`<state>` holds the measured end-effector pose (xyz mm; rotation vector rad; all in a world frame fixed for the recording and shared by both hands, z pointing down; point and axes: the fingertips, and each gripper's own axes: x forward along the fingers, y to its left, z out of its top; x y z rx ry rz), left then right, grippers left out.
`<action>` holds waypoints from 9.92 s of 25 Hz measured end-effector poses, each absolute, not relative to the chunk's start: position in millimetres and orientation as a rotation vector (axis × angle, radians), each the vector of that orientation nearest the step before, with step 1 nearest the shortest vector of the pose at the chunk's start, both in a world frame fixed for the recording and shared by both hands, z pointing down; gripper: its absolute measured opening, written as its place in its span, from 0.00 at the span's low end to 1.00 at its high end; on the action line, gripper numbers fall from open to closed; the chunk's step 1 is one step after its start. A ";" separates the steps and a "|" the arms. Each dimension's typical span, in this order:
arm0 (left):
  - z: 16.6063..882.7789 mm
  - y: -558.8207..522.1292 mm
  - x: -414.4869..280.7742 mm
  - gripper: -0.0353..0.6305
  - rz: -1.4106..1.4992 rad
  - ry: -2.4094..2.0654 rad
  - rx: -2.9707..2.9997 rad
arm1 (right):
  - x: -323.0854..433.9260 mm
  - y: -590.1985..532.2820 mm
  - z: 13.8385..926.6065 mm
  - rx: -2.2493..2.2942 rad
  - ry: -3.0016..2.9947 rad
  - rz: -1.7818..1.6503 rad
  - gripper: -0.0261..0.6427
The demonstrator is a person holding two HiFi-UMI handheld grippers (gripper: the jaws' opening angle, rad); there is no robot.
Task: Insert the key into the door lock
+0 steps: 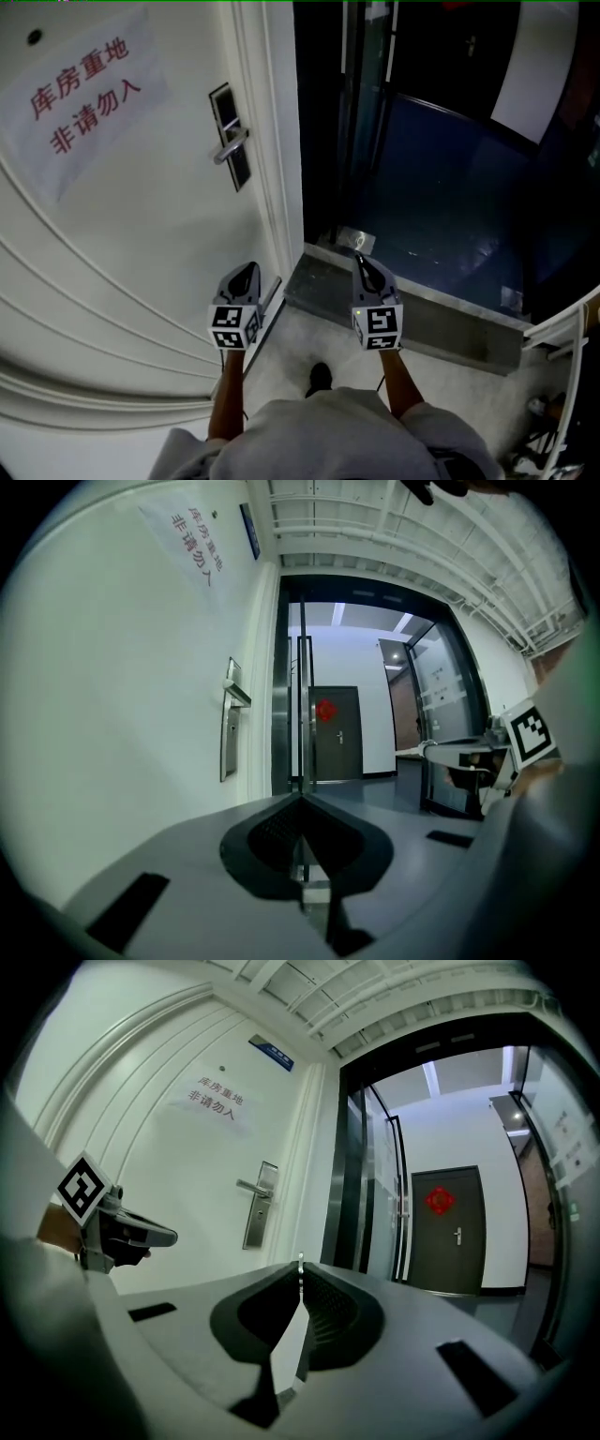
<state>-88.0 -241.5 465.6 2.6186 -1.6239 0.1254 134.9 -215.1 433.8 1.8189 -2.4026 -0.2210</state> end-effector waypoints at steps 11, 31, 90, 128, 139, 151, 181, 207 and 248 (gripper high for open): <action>463.3 -378.4 -41.4 0.08 0.155 -1.665 2.586 | 183.5 -358.6 437.2 1.780 -2.433 -0.171 0.08; 499.5 -475.6 -46.9 0.08 0.198 -1.589 2.568 | 167.6 -447.4 476.2 1.769 -2.369 -0.078 0.08; 462.9 -416.3 -213.1 0.08 0.120 -2.396 1.904 | -84.2 -518.5 424.5 0.669 -3.023 -0.287 0.08; 467.1 -430.9 -203.2 0.08 0.091 -2.340 1.965 | -94.2 -512.1 384.7 0.508 -2.194 -1.834 0.08; 474.2 -431.0 -199.7 0.08 0.082 -2.328 1.957 | -98.3 -520.6 389.2 0.510 -2.156 -1.849 0.08; 476.2 -438.2 -197.1 0.08 0.086 -2.306 1.978 | -103.9 -521.4 386.4 0.503 -2.140 -1.848 0.08; 475.1 -436.5 -197.8 0.08 0.079 -2.285 1.994 | -130.2 -535.1 387.6 0.554 -2.009 -1.916 0.08; 481.4 -467.5 -166.5 0.08 0.107 -2.181 2.097 | -66.8 -530.9 407.5 0.606 -2.110 -1.728 0.08; 485.7 -539.5 -116.3 0.08 0.111 -1.922 2.325 | 124.9 -583.4 470.5 1.447 -2.550 -0.183 0.07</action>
